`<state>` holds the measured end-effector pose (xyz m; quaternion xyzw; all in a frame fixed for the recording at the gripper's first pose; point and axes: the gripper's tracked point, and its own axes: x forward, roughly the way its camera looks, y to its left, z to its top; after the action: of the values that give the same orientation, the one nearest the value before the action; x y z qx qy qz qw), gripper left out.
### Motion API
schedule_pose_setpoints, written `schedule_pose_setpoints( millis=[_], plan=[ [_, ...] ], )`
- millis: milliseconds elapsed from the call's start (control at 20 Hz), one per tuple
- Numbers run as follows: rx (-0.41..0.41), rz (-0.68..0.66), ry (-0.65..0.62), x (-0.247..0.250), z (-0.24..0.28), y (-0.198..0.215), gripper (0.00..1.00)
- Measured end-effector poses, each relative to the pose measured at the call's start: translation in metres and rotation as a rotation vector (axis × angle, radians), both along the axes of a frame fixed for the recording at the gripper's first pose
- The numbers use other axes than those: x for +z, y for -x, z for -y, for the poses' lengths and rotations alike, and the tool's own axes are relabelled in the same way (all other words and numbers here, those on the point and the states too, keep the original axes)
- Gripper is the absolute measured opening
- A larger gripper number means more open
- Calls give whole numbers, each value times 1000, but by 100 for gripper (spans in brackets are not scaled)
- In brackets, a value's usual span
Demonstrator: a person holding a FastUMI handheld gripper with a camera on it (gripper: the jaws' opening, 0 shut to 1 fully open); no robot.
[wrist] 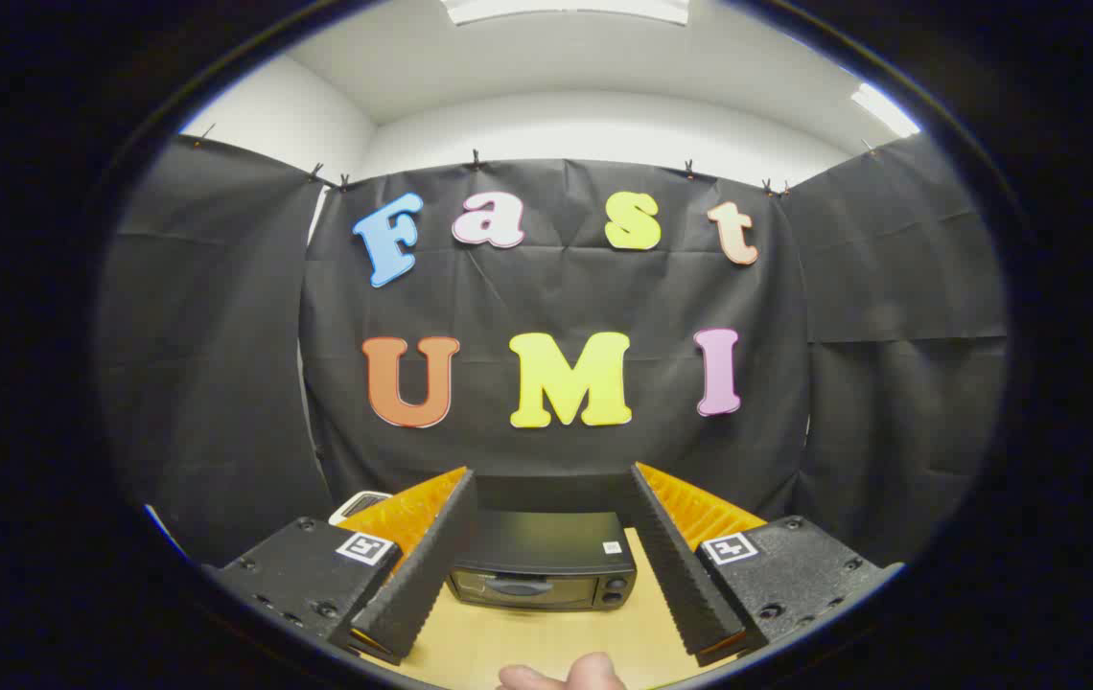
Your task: Open the toaster oven, put the food inside, and close the toaster oven door.
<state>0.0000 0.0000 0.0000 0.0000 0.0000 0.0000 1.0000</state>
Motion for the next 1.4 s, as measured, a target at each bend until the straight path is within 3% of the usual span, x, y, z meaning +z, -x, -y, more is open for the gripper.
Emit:
schedule_pose_setpoints(
  millis=[550,1400],
  plan=[
    [-3,-19,-46,1,-8,1,100],
    [8,-86,-70,-17,-15,-41,100]
  ],
)
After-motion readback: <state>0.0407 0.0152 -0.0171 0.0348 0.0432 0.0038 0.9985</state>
